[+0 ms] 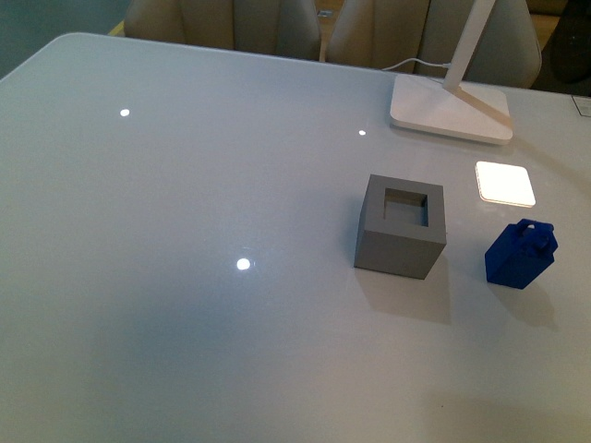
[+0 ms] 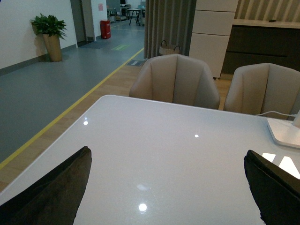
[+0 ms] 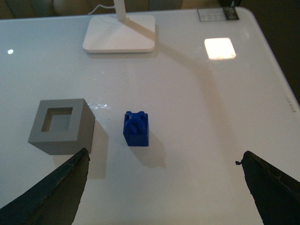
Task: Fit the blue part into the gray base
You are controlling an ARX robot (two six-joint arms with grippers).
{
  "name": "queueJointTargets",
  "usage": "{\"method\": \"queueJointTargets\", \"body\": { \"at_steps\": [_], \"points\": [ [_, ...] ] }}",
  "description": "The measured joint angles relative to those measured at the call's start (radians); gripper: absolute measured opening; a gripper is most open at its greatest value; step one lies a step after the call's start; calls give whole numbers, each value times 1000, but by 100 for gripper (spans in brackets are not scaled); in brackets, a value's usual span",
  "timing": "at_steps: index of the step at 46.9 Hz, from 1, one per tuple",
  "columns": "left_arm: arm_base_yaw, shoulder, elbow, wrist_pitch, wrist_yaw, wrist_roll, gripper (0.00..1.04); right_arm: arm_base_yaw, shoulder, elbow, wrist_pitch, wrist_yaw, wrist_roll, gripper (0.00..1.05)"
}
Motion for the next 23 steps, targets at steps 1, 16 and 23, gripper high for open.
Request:
{"method": "queueJointTargets", "body": {
  "at_steps": [1, 16, 23],
  "points": [
    [0, 0, 0, 0, 0, 0, 97, -16, 50, 21, 17, -23, -4, 96],
    [0, 0, 0, 0, 0, 0, 97, -104, 781, 422, -8, -207, -59, 96],
    [0, 0, 0, 0, 0, 0, 97, -59, 1005, 589, -90, -209, -66, 96]
  ]
}}
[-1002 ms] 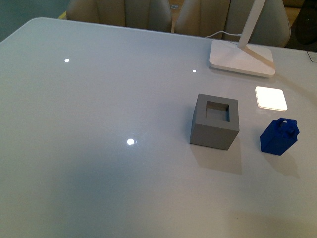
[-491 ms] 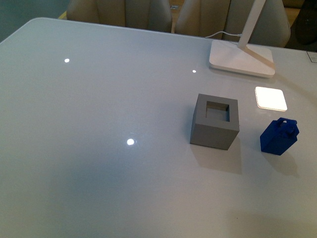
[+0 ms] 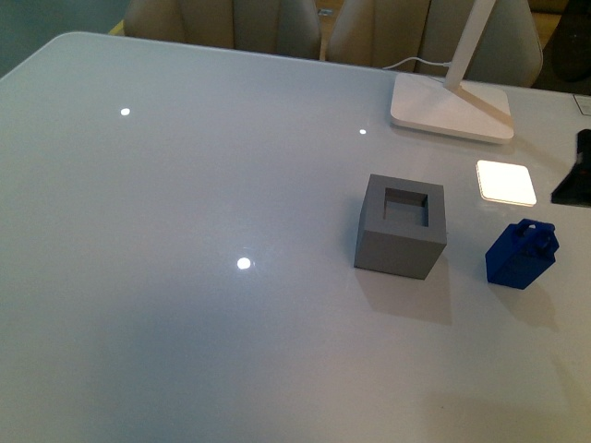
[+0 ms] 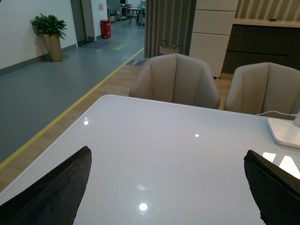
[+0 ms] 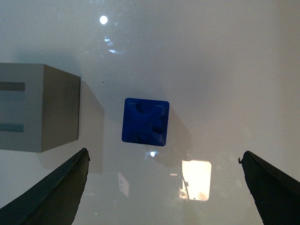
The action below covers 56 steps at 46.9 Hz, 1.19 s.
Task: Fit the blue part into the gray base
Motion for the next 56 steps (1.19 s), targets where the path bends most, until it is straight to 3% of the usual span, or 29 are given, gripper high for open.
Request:
{"method": "queueJointTargets", "body": {
  "at_steps": [37, 43, 49, 56],
  "points": [
    [0, 0, 0, 0, 0, 0, 97, 33, 369, 278, -123, 14, 163, 95],
    [0, 0, 0, 0, 0, 0, 97, 33, 370, 295, -139, 8, 170, 76],
    [0, 0, 0, 0, 0, 0, 97, 40, 370, 296, -148, -2, 175, 49],
    [0, 0, 0, 0, 0, 0, 97, 50, 364, 289, -154, -13, 197, 44]
  ]
}}
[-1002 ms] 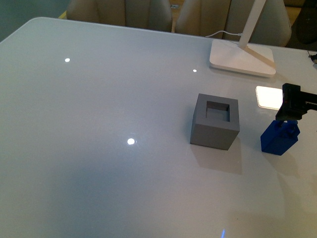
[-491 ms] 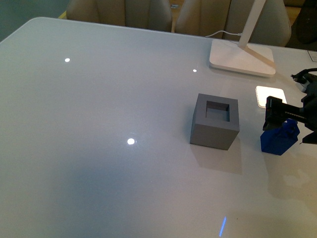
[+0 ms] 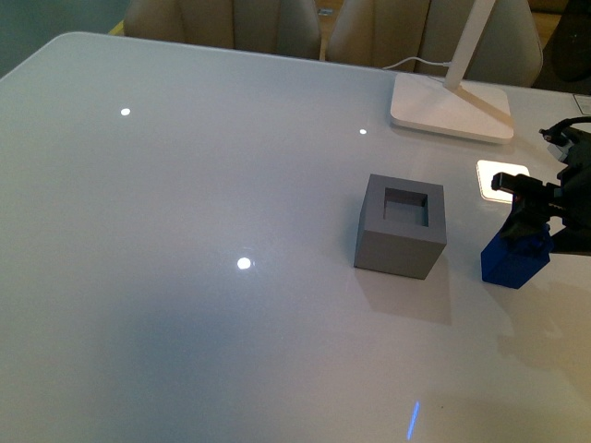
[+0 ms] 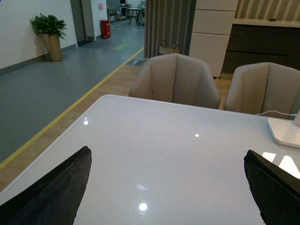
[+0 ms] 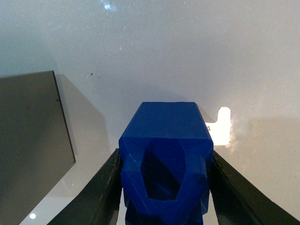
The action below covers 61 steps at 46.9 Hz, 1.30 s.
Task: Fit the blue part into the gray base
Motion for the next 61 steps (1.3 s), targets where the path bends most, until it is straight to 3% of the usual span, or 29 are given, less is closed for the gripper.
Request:
{"method": "queueJointTargets", "body": {
  "at_steps": [25, 49, 61],
  "points": [
    [0, 0, 0, 0, 0, 0, 97, 105, -283, -3, -118, -20, 70, 44],
    [0, 0, 0, 0, 0, 0, 97, 276, -168, 151, -186, 27, 167, 44],
    [0, 0, 0, 0, 0, 0, 97, 289, -133, 187, -203, 34, 186, 44]
  ]
}}
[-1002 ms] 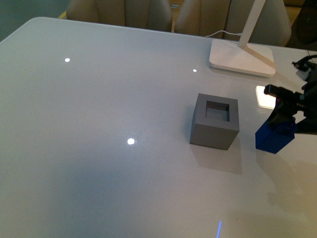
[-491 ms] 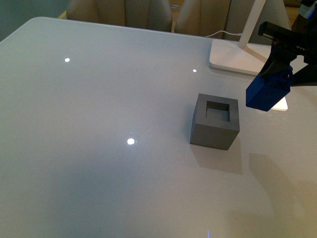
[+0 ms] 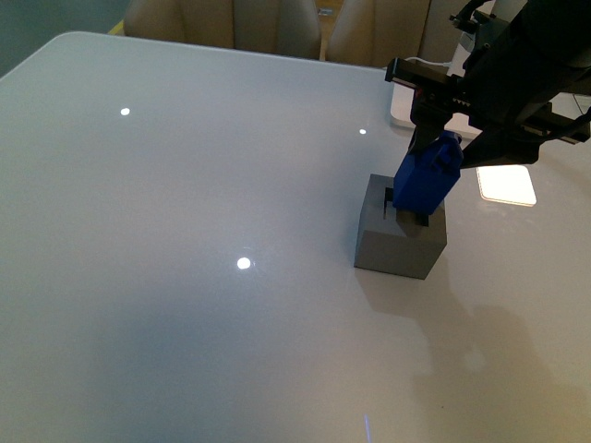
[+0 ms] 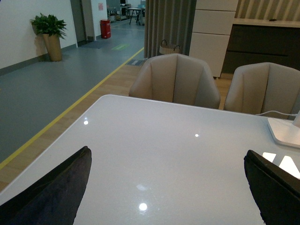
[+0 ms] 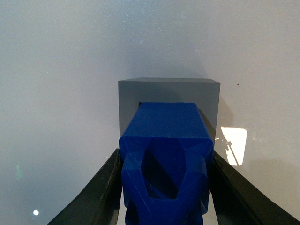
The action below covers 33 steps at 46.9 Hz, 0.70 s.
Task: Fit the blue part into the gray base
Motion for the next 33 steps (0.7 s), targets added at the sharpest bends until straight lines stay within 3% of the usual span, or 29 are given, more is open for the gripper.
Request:
{"method": "queueJointTargets", "body": {
  "at_steps": [33],
  "points": [
    [0, 0, 0, 0, 0, 0, 97, 14, 42, 17, -18, -3, 3, 44]
  ]
}}
